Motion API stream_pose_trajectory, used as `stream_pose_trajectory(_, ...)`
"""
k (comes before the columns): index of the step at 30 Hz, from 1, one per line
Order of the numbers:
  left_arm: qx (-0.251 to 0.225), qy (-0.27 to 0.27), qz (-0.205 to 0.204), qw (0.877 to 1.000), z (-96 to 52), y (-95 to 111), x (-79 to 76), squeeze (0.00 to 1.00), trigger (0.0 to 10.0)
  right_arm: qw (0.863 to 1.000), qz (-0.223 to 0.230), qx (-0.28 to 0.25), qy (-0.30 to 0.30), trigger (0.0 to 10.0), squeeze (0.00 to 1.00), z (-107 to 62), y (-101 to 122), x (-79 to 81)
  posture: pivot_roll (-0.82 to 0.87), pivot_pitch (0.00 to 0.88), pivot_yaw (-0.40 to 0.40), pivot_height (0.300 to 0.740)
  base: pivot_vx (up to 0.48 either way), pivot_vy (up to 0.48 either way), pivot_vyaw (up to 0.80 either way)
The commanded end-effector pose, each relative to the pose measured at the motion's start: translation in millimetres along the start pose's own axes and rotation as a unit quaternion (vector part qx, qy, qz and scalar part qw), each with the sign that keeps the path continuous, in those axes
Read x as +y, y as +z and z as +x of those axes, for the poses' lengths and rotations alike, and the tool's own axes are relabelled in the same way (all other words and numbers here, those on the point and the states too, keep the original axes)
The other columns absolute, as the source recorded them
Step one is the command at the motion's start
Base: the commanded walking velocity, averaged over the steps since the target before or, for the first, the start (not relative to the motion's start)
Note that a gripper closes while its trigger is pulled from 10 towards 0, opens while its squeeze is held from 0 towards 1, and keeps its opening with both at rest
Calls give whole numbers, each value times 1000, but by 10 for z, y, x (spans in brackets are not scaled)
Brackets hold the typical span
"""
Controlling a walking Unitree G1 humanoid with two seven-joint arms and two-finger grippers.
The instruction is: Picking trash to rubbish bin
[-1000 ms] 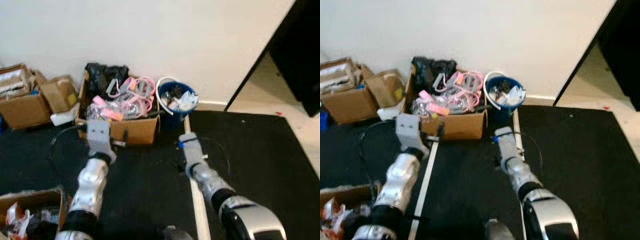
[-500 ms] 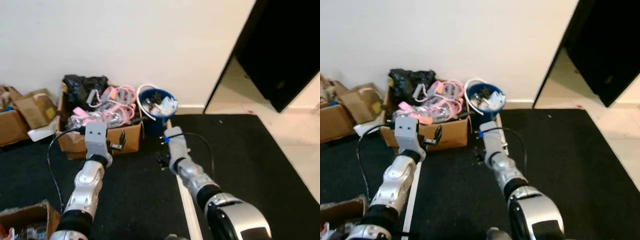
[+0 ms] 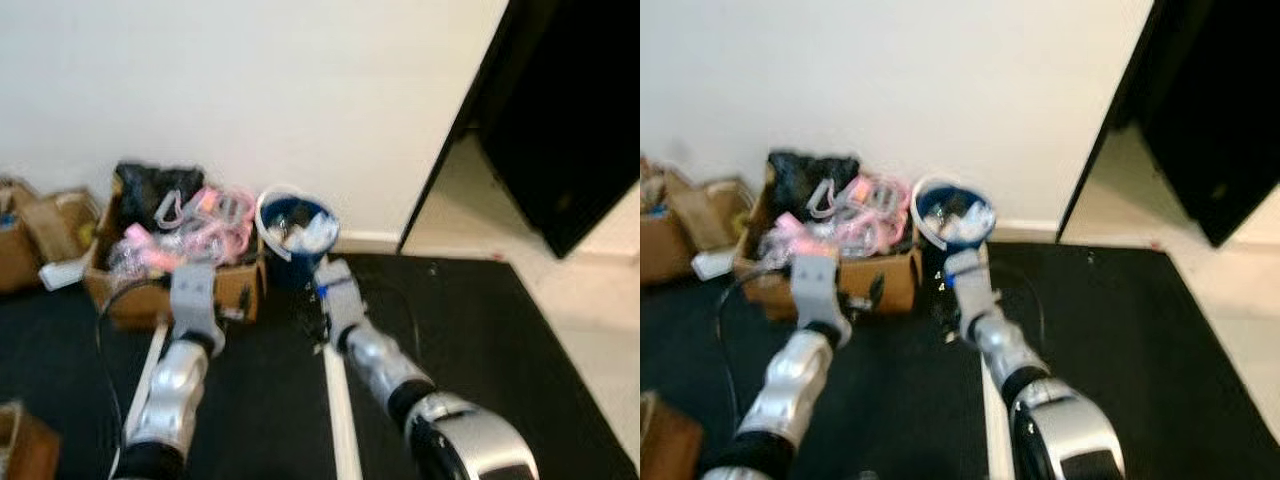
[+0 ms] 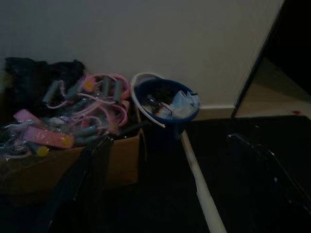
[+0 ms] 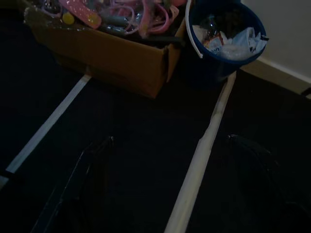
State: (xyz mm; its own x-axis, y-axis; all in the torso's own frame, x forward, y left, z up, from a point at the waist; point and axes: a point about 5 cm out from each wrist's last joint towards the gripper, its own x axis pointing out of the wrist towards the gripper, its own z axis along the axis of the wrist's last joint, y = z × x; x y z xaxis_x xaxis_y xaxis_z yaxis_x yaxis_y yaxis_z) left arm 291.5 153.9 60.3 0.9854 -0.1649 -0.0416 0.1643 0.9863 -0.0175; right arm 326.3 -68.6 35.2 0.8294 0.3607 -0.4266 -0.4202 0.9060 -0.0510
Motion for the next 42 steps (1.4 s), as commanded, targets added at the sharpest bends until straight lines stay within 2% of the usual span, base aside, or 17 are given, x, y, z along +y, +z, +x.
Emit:
stream_pose_trajectory(1, 7, -1, -1, 1000, -40, -51, -36, 0, 10000, 1000, -3, 7, -3, 10000, 0, -11, -31, -35, 154, 27, -79, 740, 0, -480, 0)
stream_pose_trajectory(11, 1, -7, -1, 1000, 2, -10, -76, 0, 10000, 1000, 2, -3, 0, 10000, 0, 10, 40, -9, 151, 26, -68, 740, 0, -478, 0)
stream_pose_trajectory(16, -5, -17, -1, 1000, 50, 41, -125, 0, 10000, 1000, 7, -5, -12, 10000, 0, 2, 43, -69, 139, 29, -60, 740, 0, -474, 0)
stream_pose_trajectory(32, -9, -33, -3, 999, 99, 65, -209, 0, 10000, 999, 21, -11, -32, 10000, 0, -7, 77, -179, 117, 32, -56, 740, 0, -474, -788)
stream_pose_trajectory(42, -10, -33, -4, 999, 89, 62, -211, 0, 10000, 998, 24, -33, -45, 10000, 0, -2, 196, -263, 116, 37, -56, 740, 0, -472, -80)
